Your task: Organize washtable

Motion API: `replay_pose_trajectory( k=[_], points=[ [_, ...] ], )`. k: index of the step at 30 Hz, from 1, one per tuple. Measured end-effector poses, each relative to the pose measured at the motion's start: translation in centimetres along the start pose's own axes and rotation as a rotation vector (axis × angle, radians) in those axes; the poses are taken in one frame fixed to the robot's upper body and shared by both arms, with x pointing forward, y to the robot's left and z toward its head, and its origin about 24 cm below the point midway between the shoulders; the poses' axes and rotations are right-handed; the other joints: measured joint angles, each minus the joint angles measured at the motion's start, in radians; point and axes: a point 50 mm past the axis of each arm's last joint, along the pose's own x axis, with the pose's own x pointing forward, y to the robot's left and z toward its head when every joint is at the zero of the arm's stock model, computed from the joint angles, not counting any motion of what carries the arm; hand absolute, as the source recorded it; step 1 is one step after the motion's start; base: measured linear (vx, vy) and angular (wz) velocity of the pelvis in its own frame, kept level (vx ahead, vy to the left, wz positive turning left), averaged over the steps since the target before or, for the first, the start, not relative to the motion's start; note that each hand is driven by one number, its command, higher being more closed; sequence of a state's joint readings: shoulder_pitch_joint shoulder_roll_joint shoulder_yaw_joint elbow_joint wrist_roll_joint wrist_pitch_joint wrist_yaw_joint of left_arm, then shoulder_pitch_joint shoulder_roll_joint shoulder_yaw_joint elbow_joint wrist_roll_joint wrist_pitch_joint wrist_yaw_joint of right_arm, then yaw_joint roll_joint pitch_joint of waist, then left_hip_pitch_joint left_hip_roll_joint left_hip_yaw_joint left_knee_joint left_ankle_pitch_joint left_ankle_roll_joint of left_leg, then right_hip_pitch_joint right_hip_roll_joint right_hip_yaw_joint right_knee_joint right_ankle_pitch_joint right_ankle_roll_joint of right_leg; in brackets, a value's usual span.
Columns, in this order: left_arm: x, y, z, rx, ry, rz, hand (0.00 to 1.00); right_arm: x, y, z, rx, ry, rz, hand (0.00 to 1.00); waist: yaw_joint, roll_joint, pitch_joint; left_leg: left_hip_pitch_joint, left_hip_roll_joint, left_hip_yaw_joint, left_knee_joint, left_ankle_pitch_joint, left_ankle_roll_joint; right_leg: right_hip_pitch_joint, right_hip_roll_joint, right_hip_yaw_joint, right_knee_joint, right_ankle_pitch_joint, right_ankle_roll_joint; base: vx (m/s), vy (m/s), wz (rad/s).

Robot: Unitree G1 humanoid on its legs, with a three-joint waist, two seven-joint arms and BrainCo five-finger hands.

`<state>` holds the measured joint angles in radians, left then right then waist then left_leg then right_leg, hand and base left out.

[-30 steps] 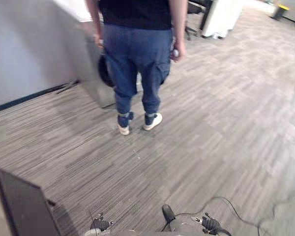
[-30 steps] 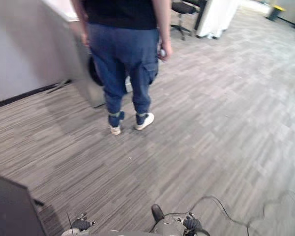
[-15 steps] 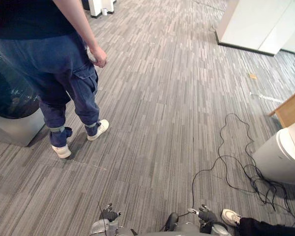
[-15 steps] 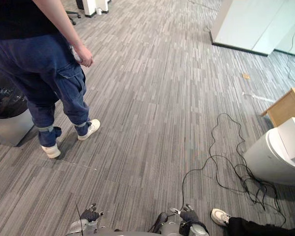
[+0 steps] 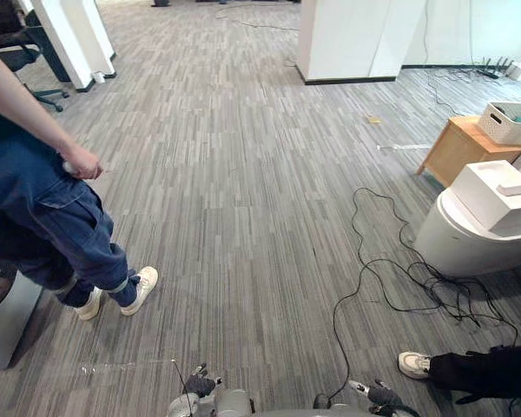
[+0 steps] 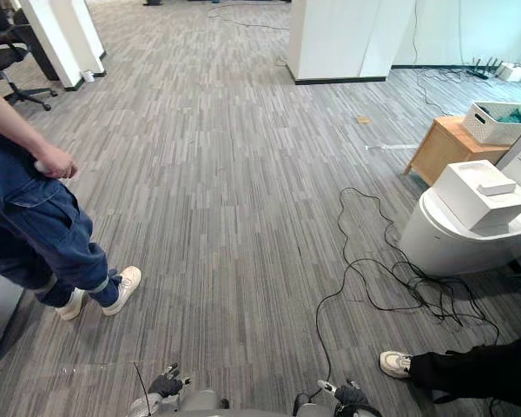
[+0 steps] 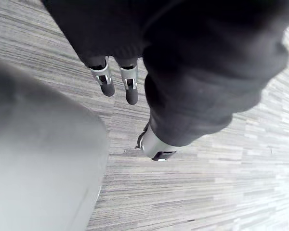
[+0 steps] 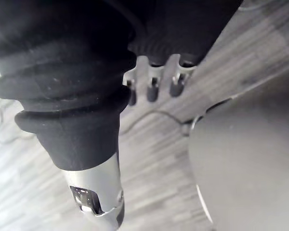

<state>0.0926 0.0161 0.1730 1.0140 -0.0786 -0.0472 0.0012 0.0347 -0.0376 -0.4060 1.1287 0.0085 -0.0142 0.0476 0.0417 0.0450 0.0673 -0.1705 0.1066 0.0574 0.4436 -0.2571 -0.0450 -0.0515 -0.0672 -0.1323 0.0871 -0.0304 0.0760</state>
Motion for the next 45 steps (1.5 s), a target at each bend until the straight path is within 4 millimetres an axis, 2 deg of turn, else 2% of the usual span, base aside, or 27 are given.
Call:
replay_pose_trajectory(
  k=[1, 3, 6, 7, 8, 9, 10, 11, 13, 14, 21, 27, 33, 35, 36, 38, 39, 40, 41, 42, 43, 44, 45],
  points=[
    [0.0, 0.5, -0.2, 0.029, 0.011, 0.007, 0.0, -0.1, 0.3, -0.7, -0.013, 0.02, 0.013, 0.0, -0.006, -0.035, -0.019, 0.021, -0.046, 0.017, -0.07, 0.039, 0.036, 0.003, -0.033, 0.017, -0.037, 0.012, 0.004, 0.18, 0.181, 0.12],
    [0.1, 0.7, -0.1, 0.033, 0.012, 0.011, 0.0, -0.2, 0.5, -1.1, -0.021, 0.032, 0.021, 0.0, -0.006, -0.048, -0.026, 0.032, -0.078, 0.016, -0.097, 0.05, 0.054, 0.015, -0.057, 0.024, -0.063, 0.031, 0.007, 0.16, 0.189, 0.17],
    [-0.1, 1.3, -0.9, 0.048, 0.05, 0.026, 0.0, -0.3, 0.7, -1.8, -0.014, 0.052, 0.035, 0.0, -0.012, -0.057, -0.054, 0.121, -0.131, 0.026, -0.237, 0.09, 0.081, 0.054, -0.096, 0.027, -0.101, 0.036, 0.003, 0.16, 0.137, 0.05],
    [-0.1, 1.4, -1.1, 0.057, 0.057, 0.028, 0.0, -0.3, 0.7, -1.8, -0.012, 0.052, 0.035, 0.0, -0.018, -0.065, -0.062, 0.145, -0.137, 0.025, -0.261, 0.092, 0.083, 0.065, -0.097, 0.027, -0.103, 0.036, 0.003, 0.24, 0.102, -0.07],
    [-0.2, 1.5, -1.6, 0.067, 0.075, 0.03, 0.0, -0.4, 0.6, -2.1, -0.003, 0.059, 0.034, 0.0, -0.024, -0.054, -0.076, 0.163, -0.142, 0.025, -0.283, 0.093, 0.083, 0.068, -0.098, 0.027, -0.106, 0.036, 0.003, 0.17, 0.064, -0.07],
    [-0.2, 1.5, -1.7, 0.067, 0.078, 0.031, 0.0, -0.4, 0.7, -2.1, 0.001, 0.058, 0.035, 0.0, -0.026, -0.066, -0.085, 0.172, -0.143, 0.025, -0.29, 0.093, 0.083, 0.073, -0.098, 0.027, -0.106, 0.037, 0.003, 0.15, 0.042, -0.06],
    [-0.2, 1.5, -1.8, 0.068, 0.083, 0.03, 0.0, -0.4, 0.7, -2.1, 0.006, 0.058, 0.036, 0.0, -0.028, -0.066, -0.084, 0.179, -0.145, 0.024, -0.292, 0.093, 0.083, 0.079, -0.097, 0.027, -0.108, 0.039, 0.001, 0.14, 0.033, -0.04],
    [-0.2, 1.5, -1.8, 0.068, 0.086, 0.03, 0.0, -0.4, 0.7, -2.1, 0.007, 0.058, 0.035, 0.0, -0.027, -0.063, -0.085, 0.191, -0.144, 0.021, -0.294, 0.093, 0.083, 0.089, -0.091, 0.026, -0.11, 0.049, -0.014, 0.17, 0.035, -0.01],
    [-0.2, 1.4, -1.8, 0.07, 0.086, 0.028, 0.0, -0.4, 0.7, -2.2, -0.003, 0.061, 0.038, 0.0, -0.027, -0.065, -0.085, 0.217, -0.142, 0.011, -0.296, 0.093, 0.082, 0.115, -0.087, 0.025, -0.11, 0.054, -0.021, 0.16, 0.013, 0.03],
    [-0.2, 2.1, -1.9, 0.032, 0.098, 0.054, 0.0, -0.4, 2.4, -2.5, -0.116, 0.073, 0.103, 0.0, -0.026, -0.096, -0.07, 0.267, -0.141, -0.023, -0.444, 0.185, 0.067, 0.136, -0.109, 0.0, -0.056, -0.005, 0.0, 0.09, -0.002, 0.03],
    [-0.2, 2.0, -1.8, 0.029, 0.097, 0.052, 0.0, -0.4, 2.2, -2.4, -0.111, 0.07, 0.098, 0.0, -0.026, -0.091, -0.07, 0.251, -0.141, -0.022, -0.442, 0.185, 0.067, 0.119, -0.109, 0.0, -0.055, -0.005, 0.0, 0.0, -0.002, -0.01],
    [-0.3, 1.9, -1.9, -0.013, 0.085, 0.054, 0.0, -0.4, 1.7, -2.4, -0.023, 0.058, 0.075, 0.0, -0.027, -0.08, -0.063, 0.215, -0.14, -0.017, -0.441, 0.186, 0.068, 0.082, -0.108, 0.002, -0.054, -0.004, -0.001, -0.01, -0.013, -0.04],
    [-0.2, 1.9, -1.5, -0.05, 0.061, 0.06, 0.0, -0.4, 1.4, -2.3, 0.077, 0.052, 0.055, 0.0, -0.028, -0.091, -0.039, 0.198, -0.143, -0.022, -0.426, 0.184, 0.068, 0.073, -0.113, -0.002, -0.025, -0.003, -0.003, 0.0, -0.007, 0.09],
    [0.0, 2.0, -0.9, -0.058, 0.041, 0.063, 0.0, -0.2, 1.6, -1.7, 0.1, 0.039, 0.055, 0.0, -0.026, -0.091, -0.012, 0.173, -0.147, -0.028, -0.378, 0.154, 0.081, 0.054, -0.125, -0.011, 0.02, -0.011, 0.0, -0.03, 0.029, 0.17],
    [0.1, 2.1, -0.5, -0.063, 0.027, 0.064, 0.0, -0.1, 1.7, -1.3, 0.111, 0.031, 0.056, 0.0, -0.026, -0.099, 0.012, 0.151, -0.165, -0.028, -0.33, 0.106, 0.093, 0.041, -0.154, -0.026, 0.088, -0.063, 0.027, -0.08, 0.035, 0.12],
    [0.1, 2.1, -0.2, -0.062, 0.018, 0.063, 0.0, -0.1, 1.7, -1.3, 0.132, 0.027, 0.051, 0.0, -0.028, -0.114, 0.027, 0.151, -0.194, -0.037, -0.284, 0.069, 0.115, 0.01, -0.208, -0.03, 0.216, -0.131, 0.062, -0.07, 0.029, 0.2],
    [0.1, 1.8, -0.4, -0.064, 0.026, 0.06, 0.0, -0.1, 1.2, -0.7, 0.151, -0.013, 0.034, 0.0, -0.032, -0.11, 0.037, 0.165, -0.204, -0.047, -0.273, 0.057, 0.134, -0.059, -0.23, -0.003, 0.391, -0.116, 0.039, 0.05, 0.09, 0.38],
    [0.1, 1.8, -0.3, -0.083, 0.026, 0.064, 0.0, -0.1, 0.7, 0.1, 0.177, -0.058, 0.021, 0.0, -0.032, -0.099, 0.052, 0.198, -0.208, -0.068, -0.266, 0.047, 0.151, -0.134, -0.237, 0.033, 0.585, -0.065, 0.017, 0.09, 0.104, 0.37],
    [0.1, 1.9, -0.3, -0.092, 0.027, 0.072, 0.0, -0.1, 0.5, 0.1, 0.187, -0.062, 0.017, 0.0, -0.031, -0.082, 0.062, 0.214, -0.205, -0.077, -0.262, 0.04, 0.157, -0.169, -0.227, 0.055, 0.653, -0.094, 0.02, 0.18, 0.097, 0.26],
    [0.2, 2.0, -0.2, -0.096, 0.025, 0.08, 0.0, -0.1, 0.5, 0.3, 0.209, -0.066, 0.017, 0.0, -0.028, -0.085, 0.062, 0.238, -0.183, -0.084, -0.26, 0.022, 0.163, -0.217, -0.184, 0.058, 0.7, -0.154, 0.021, 0.16, 0.039, 0.11],
    [0.2, 2.0, -0.2, -0.096, 0.027, 0.084, 0.0, -0.1, 0.8, 0.2, 0.214, -0.06, 0.026, 0.0, -0.028, -0.078, 0.06, 0.248, -0.172, -0.087, -0.263, 0.016, 0.161, -0.242, -0.159, 0.051, 0.695, -0.171, 0.016, 0.23, 0.031, 0.1],
    [0.2, 2.0, -0.3, -0.096, 0.034, 0.085, 0.0, -0.1, 0.9, 0.0, 0.236, -0.06, 0.03, 0.0, -0.031, -0.08, 0.062, 0.262, -0.156, -0.096, -0.279, 0.005, 0.159, -0.315, -0.102, 0.036, 0.639, -0.176, 0.009, 0.2, 0.016, 0.07],
    [0.3, 1.9, -0.1, -0.095, 0.031, 0.081, 0.0, -0.1, 1.0, 0.1, 0.257, -0.062, 0.031, 0.0, -0.032, -0.082, 0.064, 0.268, -0.151, -0.099, -0.288, 0.001, 0.158, -0.341, -0.082, 0.022, 0.594, -0.173, 0.006, 0.32, 0.003, 0.07]
  ],
)
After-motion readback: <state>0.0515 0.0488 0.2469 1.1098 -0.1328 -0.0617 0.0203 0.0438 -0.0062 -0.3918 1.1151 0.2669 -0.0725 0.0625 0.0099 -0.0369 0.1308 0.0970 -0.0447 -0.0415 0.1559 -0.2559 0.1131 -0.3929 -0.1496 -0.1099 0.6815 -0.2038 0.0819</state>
